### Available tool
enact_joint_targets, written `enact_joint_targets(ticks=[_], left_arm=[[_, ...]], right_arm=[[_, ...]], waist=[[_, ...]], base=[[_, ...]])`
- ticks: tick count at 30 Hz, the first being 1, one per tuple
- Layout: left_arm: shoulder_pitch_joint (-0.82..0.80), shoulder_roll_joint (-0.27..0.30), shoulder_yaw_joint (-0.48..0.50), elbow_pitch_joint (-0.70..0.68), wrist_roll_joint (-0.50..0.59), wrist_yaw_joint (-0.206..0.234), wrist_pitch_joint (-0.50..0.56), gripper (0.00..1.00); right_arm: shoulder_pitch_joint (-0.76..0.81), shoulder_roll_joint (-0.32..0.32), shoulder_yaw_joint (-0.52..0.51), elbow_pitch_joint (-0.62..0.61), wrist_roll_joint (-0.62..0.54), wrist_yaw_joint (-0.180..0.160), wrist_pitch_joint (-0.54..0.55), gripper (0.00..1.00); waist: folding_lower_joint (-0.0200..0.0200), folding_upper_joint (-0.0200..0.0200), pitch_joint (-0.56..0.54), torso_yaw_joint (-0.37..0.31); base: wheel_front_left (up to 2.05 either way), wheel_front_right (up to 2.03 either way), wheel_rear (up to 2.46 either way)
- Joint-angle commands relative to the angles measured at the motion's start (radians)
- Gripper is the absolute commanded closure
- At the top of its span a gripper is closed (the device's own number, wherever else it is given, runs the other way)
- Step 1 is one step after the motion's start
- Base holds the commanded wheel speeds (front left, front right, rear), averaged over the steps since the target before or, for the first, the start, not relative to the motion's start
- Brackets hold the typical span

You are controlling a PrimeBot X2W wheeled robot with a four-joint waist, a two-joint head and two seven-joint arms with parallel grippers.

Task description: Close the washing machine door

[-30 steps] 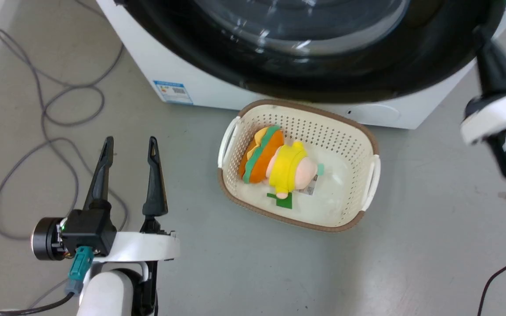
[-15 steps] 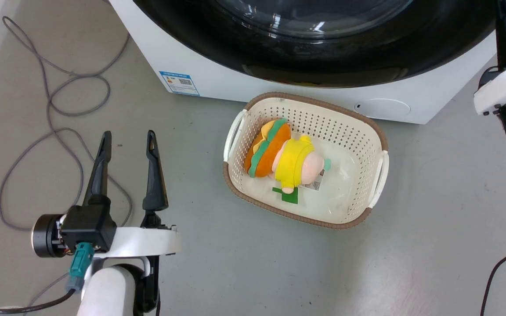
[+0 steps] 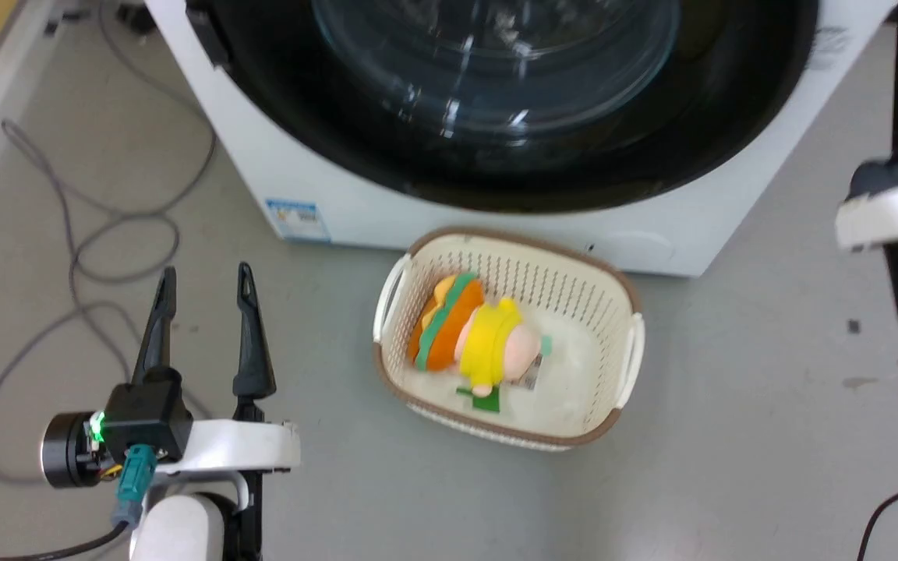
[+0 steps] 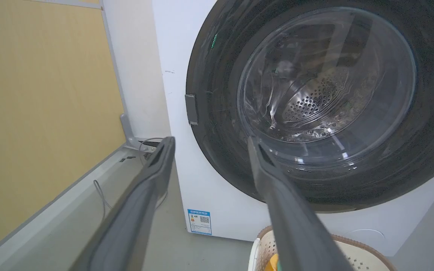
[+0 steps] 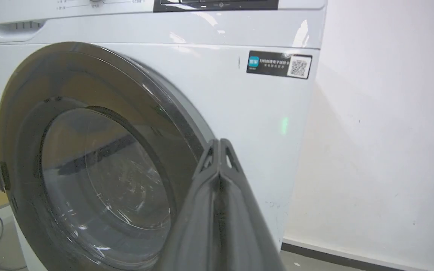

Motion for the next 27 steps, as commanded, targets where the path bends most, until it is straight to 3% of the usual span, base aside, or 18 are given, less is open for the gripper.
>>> enact_joint_targets(ticks=[1, 9, 14, 21, 22, 23, 24, 27], left_arm=[[0.016, 0.000, 0.006, 0.006, 0.010, -0.001, -0.004, 0.00], [0.071, 0.001, 0.026, 0.027, 0.026, -0.002, -0.004, 0.00], [0.112, 0.004, 0.031, 0.044, 0.035, 0.000, -0.004, 0.00], [0.168, 0.008, 0.029, 0.059, 0.046, 0.007, -0.004, 0.00], [0.176, 0.007, 0.027, 0.059, 0.048, 0.009, -0.004, 0.00], [0.183, 0.007, 0.025, 0.060, 0.049, 0.009, -0.004, 0.00], [0.189, 0.007, 0.023, 0.060, 0.049, 0.010, -0.004, 0.00], [0.203, 0.007, 0.022, 0.055, 0.040, 0.011, -0.004, 0.00]], right_arm=[[0.048, 0.022, -0.006, -0.056, -0.018, -0.001, -0.005, 1.00], [0.264, 0.096, 0.030, -0.224, -0.074, -0.001, -0.005, 1.00], [0.387, 0.123, 0.072, -0.210, -0.058, -0.001, -0.005, 1.00], [0.516, 0.157, 0.057, -0.185, -0.018, -0.001, -0.005, 1.00], [0.534, 0.160, 0.056, -0.182, -0.018, -0.001, -0.005, 0.64], [0.552, 0.162, 0.057, -0.180, -0.019, -0.001, -0.005, 0.12], [0.569, 0.164, 0.055, -0.182, -0.019, -0.001, -0.005, 0.00], [0.621, 0.168, 0.053, -0.192, -0.002, -0.001, -0.005, 0.00]], waist=[[0.0000, 0.0000, -0.043, -0.026], [0.0000, 0.0000, -0.125, -0.068], [0.0000, 0.0000, -0.172, -0.086], [0.0000, 0.0000, -0.228, -0.097], [0.0000, 0.0000, -0.234, -0.098], [0.0000, 0.0000, -0.241, -0.098], [0.0000, 0.0000, -0.246, -0.099], [0.0000, 0.0000, -0.254, -0.099]], base=[[0.00, 0.00, 0.00], [0.00, 0.00, 0.00], [0.00, 0.00, 0.00], [0.00, 0.00, 0.00], [0.00, 0.00, 0.00], [0.00, 0.00, 0.00], [0.00, 0.00, 0.00], [0.00, 0.00, 0.00]])
